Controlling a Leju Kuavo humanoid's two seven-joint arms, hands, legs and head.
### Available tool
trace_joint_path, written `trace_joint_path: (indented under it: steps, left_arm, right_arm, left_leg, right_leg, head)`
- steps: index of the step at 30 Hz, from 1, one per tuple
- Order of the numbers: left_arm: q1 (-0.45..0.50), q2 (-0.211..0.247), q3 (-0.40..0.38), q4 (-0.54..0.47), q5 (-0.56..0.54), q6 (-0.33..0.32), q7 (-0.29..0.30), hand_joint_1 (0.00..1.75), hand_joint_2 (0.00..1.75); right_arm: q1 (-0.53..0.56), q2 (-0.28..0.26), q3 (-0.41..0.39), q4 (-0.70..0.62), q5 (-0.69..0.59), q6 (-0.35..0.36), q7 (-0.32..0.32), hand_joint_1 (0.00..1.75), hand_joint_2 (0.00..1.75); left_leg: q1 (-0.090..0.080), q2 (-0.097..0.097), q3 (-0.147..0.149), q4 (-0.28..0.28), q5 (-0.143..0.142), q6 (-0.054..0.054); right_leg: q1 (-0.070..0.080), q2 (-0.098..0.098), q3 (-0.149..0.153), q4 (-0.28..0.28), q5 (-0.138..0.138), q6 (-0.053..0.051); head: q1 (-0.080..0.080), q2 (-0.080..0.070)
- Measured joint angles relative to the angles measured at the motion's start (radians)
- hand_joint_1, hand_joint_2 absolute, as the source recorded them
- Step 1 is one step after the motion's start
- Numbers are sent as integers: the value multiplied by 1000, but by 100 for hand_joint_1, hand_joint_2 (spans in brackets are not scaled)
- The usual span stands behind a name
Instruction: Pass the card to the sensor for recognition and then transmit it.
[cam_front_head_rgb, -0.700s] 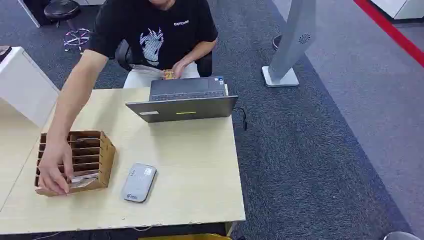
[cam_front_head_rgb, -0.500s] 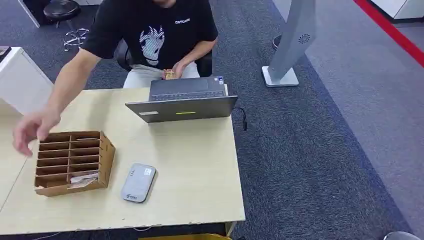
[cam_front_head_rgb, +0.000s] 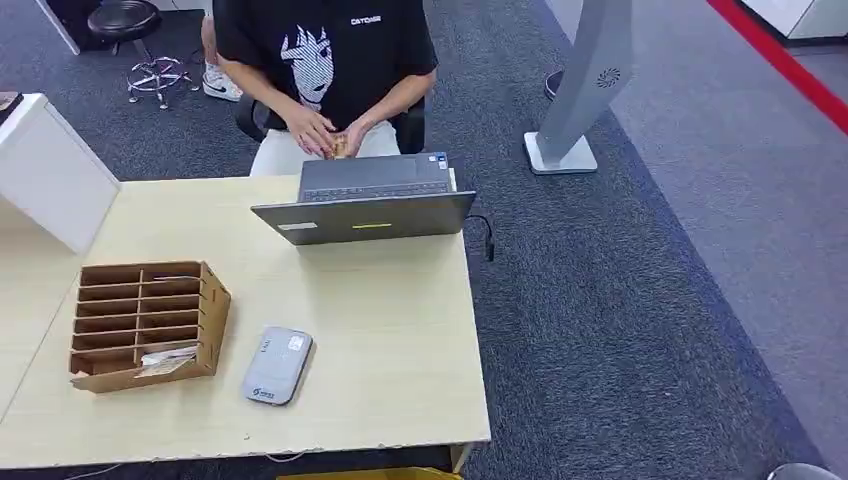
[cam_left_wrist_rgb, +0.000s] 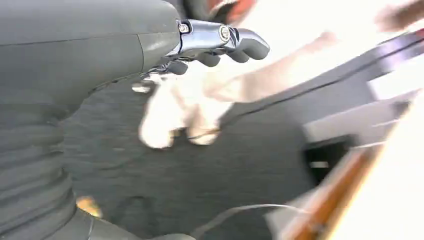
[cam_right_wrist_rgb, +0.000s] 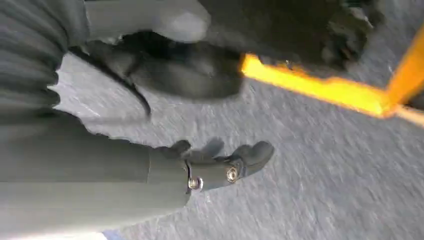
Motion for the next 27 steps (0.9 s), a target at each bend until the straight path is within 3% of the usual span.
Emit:
trace_joint_path:
  steps: [5,10,13,15,18,22,27]
  left_arm:
    - [0,0,0,-111,16,0,-64,0,175]
    - [0,0,-5,-265,66,0,-219,0,175]
    - [-4,1,-37,-382,14,0,-327,0,175]
    - [-14,6,-60,-429,-41,-6,-364,0,175]
    - [-61,49,-97,-444,-105,-24,-329,0,175]
    - [-170,161,-177,-389,-277,-13,-249,0,175]
    - [-226,232,-231,-339,-293,-2,-234,0,175]
  right_arm:
    - [12,-10,10,-24,-2,24,6,0,175]
    - [11,-19,33,-34,4,24,14,0,175]
    - [6,-24,49,-34,3,24,16,0,175]
    - [1,-26,60,-33,1,24,14,0,175]
    - [-11,-28,79,-27,-11,24,6,0,175]
    - [-33,-31,101,-13,-41,24,-4,0,175]
    - [-44,-33,113,3,-52,24,-12,0,175]
  left_leg:
    - [0,1,0,0,0,0]
    - [0,1,0,0,0,0]
    - [0,0,1,0,0,0]
    - [-1,0,1,0,0,0]
    - [-1,0,1,0,1,-1]
    - [-1,-2,0,0,4,-4]
    - [0,2,0,0,5,-5]
  right_leg:
    - [0,0,0,0,0,0]
    - [0,0,0,0,0,0]
    - [0,0,0,0,0,0]
    - [-1,0,0,0,0,0]
    - [0,0,0,0,0,0]
    - [0,-2,0,1,3,-4]
    - [0,1,-2,2,4,-5]
  head:
    - [0,0]
    - [0,0]
    - [0,0]
    - [0,0]
    - [0,0]
    - [0,0]
    - [0,0]
